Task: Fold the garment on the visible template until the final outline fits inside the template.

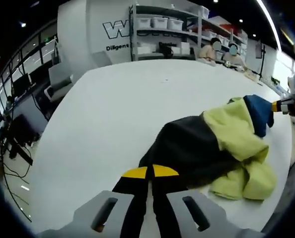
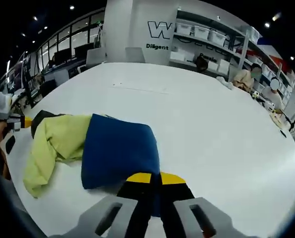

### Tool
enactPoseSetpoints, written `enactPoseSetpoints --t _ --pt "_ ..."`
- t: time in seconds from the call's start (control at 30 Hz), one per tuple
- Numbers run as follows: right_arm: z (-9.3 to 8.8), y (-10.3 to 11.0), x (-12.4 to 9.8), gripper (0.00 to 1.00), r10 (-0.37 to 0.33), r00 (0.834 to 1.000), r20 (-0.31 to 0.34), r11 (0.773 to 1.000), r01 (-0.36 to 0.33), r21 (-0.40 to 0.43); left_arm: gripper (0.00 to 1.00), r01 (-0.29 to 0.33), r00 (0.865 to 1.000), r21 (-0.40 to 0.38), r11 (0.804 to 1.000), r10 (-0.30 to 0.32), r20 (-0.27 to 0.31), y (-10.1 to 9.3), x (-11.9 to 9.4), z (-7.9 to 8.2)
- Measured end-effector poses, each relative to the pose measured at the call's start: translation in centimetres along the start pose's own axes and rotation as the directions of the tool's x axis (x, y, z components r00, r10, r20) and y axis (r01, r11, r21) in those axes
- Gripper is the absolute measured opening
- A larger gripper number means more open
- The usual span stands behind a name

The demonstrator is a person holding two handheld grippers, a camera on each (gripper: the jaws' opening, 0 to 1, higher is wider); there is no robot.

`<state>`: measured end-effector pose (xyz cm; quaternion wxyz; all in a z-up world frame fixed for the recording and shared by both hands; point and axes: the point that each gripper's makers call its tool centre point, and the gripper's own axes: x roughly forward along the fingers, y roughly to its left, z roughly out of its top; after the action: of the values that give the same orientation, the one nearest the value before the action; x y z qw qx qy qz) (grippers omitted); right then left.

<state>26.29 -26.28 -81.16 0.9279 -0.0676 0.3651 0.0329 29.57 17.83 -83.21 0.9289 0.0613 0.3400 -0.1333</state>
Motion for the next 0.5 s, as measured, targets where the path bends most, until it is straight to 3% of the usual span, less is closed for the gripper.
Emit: enactPoseSetpoints --t 0.5 --pt "-0.9 -3.8 0.9 0.00 -0.069 0.997 -0.038 0.996 0.071 0.045 0.00 -0.078 0.995 0.022 0.997 0.079 -0.068 4.9 0.7 -0.9"
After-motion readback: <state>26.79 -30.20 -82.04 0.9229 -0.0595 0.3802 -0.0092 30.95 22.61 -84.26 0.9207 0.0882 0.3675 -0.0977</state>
